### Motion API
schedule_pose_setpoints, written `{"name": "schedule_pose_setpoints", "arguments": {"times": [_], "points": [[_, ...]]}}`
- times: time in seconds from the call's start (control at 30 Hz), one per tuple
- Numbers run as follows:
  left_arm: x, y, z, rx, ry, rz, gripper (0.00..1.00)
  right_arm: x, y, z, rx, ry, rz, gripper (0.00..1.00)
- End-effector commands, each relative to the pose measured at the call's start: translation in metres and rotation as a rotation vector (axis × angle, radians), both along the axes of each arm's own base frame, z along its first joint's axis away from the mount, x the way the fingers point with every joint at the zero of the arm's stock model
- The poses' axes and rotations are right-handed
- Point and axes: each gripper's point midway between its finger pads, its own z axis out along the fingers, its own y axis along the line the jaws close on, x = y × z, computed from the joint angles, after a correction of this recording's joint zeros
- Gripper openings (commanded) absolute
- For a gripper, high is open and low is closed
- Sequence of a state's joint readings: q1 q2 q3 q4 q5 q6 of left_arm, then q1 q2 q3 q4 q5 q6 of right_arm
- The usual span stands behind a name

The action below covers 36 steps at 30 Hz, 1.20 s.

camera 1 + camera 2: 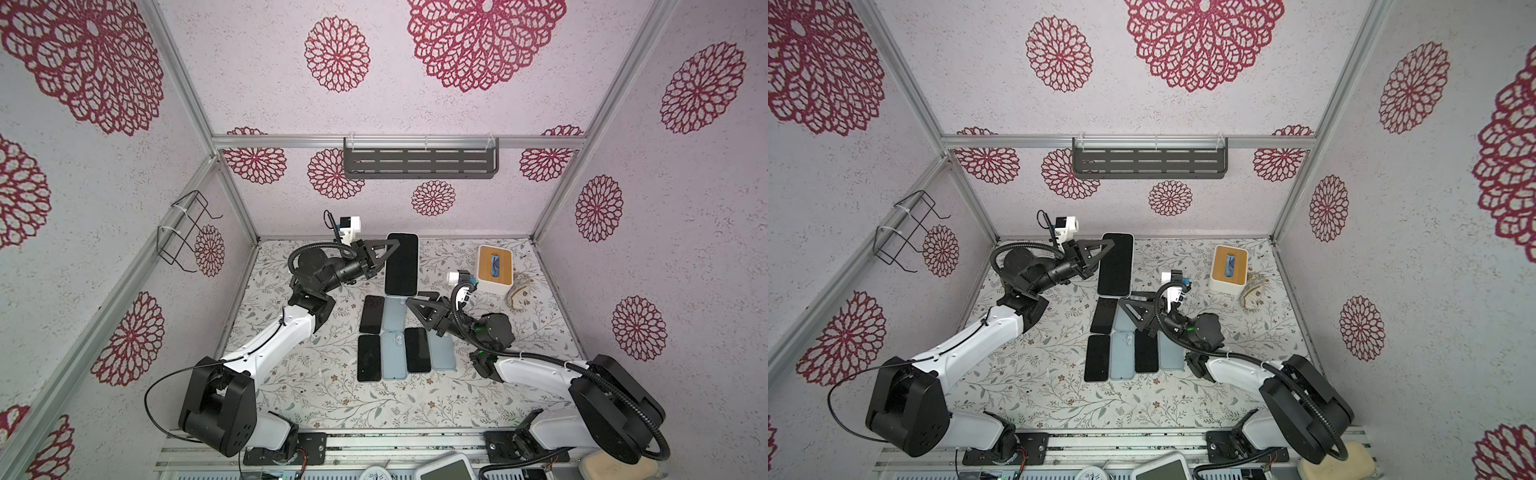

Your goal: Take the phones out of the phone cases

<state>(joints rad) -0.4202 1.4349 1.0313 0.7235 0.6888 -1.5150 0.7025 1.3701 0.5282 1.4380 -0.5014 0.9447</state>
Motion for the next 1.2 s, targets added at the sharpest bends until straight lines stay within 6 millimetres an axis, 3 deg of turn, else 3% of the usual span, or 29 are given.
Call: {"name": "schedule_pose_setpoints", "arguments": {"times": [0.0, 0.43, 0.83, 1.03, 1.17], "points": [[-0.009, 0.001, 0.024, -0.061, -0.065, -0.010, 0.00, 0.002, -0.004, 0.007, 0.027, -0.017, -0.006, 0.53], [-0.016, -0.006, 0.020, -0.052, -0.078, -0.049, 0.00, 0.013, -0.014, 0.015, 0.078, 0.007, -0.026, 0.50], [-0.009, -0.012, -0.013, 0.008, -0.023, -0.035, 0.00, 0.012, -0.021, 0.015, 0.116, 0.040, -0.003, 0.35], [-0.007, -0.015, -0.022, 0.040, -0.021, -0.027, 0.00, 0.013, -0.021, 0.007, 0.094, 0.078, -0.003, 0.18], [-0.001, -0.016, -0.047, 0.121, 0.006, 0.003, 0.00, 0.014, -0.024, -0.002, 0.085, 0.144, -0.010, 0.05]]}}
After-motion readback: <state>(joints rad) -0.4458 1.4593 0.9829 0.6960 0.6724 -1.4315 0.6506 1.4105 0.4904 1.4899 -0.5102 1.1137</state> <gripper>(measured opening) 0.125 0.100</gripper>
